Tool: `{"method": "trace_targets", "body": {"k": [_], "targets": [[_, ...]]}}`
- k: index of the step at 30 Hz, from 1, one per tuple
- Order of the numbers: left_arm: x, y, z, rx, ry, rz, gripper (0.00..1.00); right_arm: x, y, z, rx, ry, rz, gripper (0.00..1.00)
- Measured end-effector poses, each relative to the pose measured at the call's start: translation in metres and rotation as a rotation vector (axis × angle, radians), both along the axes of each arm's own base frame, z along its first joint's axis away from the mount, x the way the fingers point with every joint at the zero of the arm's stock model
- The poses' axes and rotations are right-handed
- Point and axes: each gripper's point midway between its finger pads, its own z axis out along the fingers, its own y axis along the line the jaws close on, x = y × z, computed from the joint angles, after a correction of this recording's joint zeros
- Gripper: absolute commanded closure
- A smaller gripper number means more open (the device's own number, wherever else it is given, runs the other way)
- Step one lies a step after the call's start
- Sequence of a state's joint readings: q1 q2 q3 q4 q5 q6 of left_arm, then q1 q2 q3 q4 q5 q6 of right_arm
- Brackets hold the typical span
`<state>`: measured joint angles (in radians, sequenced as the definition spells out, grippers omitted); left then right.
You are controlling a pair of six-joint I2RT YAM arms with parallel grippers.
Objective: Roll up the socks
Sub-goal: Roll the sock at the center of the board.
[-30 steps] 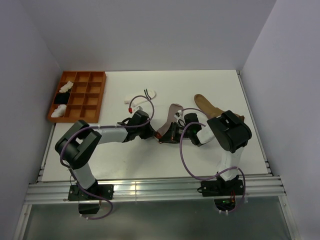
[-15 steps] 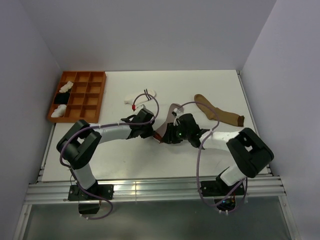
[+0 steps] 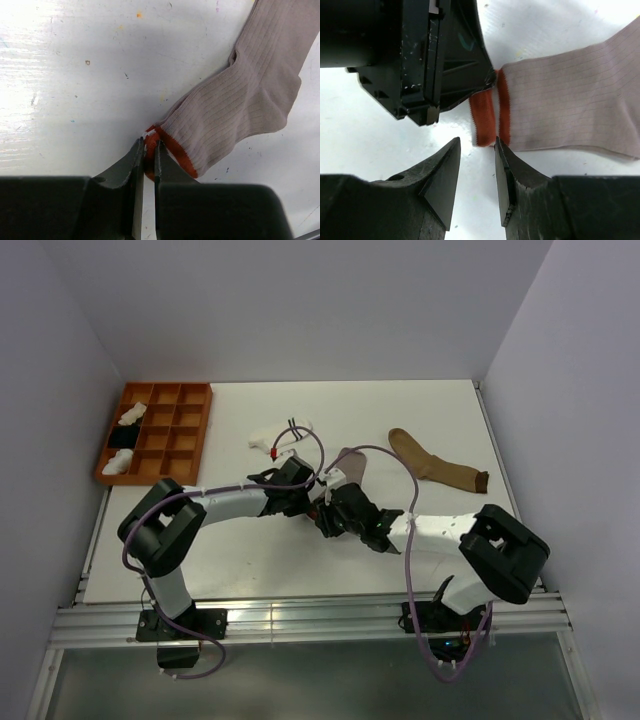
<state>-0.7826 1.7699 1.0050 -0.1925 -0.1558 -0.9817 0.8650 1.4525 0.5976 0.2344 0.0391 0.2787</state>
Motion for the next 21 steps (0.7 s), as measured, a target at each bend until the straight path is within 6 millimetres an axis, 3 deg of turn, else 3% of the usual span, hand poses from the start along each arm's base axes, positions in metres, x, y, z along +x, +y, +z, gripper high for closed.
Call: {"method": "trace_targets", "body": {"k": [21], "targets": [[0.001, 0.002, -0.001, 0.008, 0.008, 0.005, 1.0, 0.006, 0.008, -0.011, -0.087, -0.08, 0.006, 0.63]]}}
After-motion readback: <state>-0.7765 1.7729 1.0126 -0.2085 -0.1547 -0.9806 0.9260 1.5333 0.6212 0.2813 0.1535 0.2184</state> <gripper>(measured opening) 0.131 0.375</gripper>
